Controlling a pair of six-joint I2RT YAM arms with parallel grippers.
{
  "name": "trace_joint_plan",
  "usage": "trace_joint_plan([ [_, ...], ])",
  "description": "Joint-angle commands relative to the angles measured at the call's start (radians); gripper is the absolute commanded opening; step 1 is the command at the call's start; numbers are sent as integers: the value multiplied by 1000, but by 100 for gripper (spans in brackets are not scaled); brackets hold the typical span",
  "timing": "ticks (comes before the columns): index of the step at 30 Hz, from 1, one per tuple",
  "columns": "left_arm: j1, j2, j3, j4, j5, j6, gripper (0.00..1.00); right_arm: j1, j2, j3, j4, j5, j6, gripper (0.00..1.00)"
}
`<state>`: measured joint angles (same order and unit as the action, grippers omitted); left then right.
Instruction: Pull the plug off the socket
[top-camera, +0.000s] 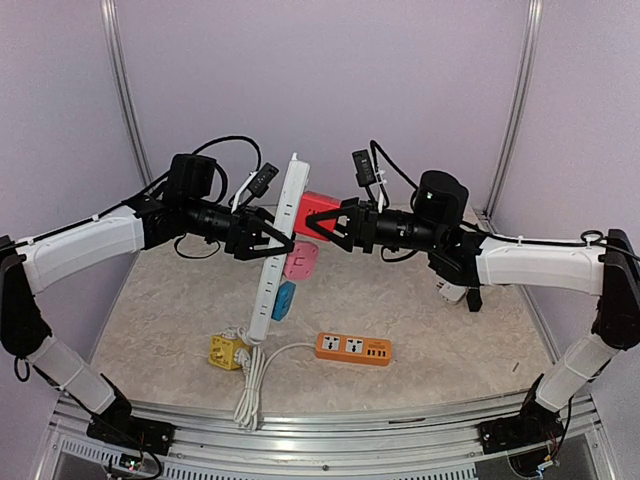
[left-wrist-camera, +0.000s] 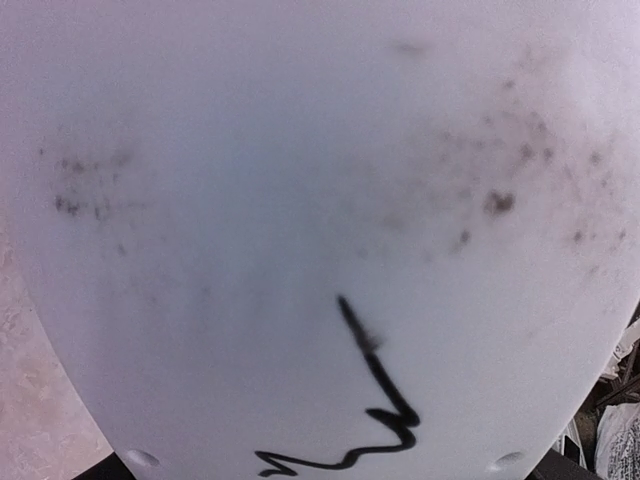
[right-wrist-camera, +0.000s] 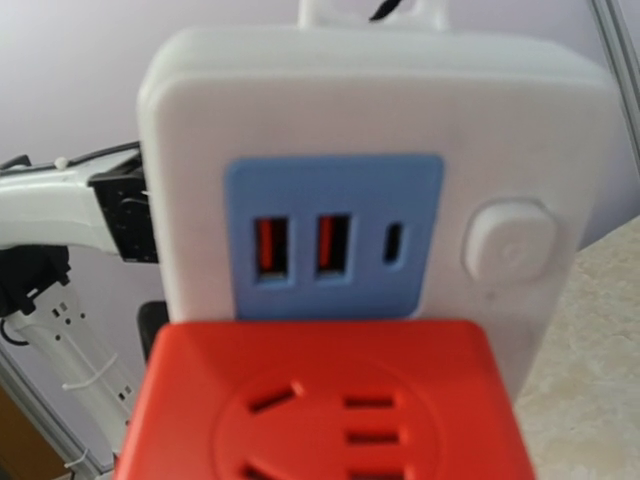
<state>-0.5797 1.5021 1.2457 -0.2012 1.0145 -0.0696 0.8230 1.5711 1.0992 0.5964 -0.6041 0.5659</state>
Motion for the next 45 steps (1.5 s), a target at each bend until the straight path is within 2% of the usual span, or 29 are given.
trace_joint_plan([
  [1,-23,3,50,-30,-128,-26,8,10,24,35,-102,106,-25,13],
  [6,-25,4,52,-37,-122,-19,8,11,30,44,-128,123,-26,11],
  [10,-23,-1,51,-19,-25,-16,8,10,23,25,-86,84,-31,11],
  [17,-18,-24,49,-3,132,-2,8,-5,28,23,15,-121,-1,11],
  [22,-14,-32,46,8,179,-6,8,-8,23,20,67,-198,27,11],
  [30,-8,-34,44,15,195,-12,7,-11,31,10,154,-263,87,10],
  [41,1,-34,44,15,179,-16,7,-15,32,17,128,-248,78,10],
  [45,1,-32,48,-4,105,-12,6,-15,27,25,78,-195,52,10],
])
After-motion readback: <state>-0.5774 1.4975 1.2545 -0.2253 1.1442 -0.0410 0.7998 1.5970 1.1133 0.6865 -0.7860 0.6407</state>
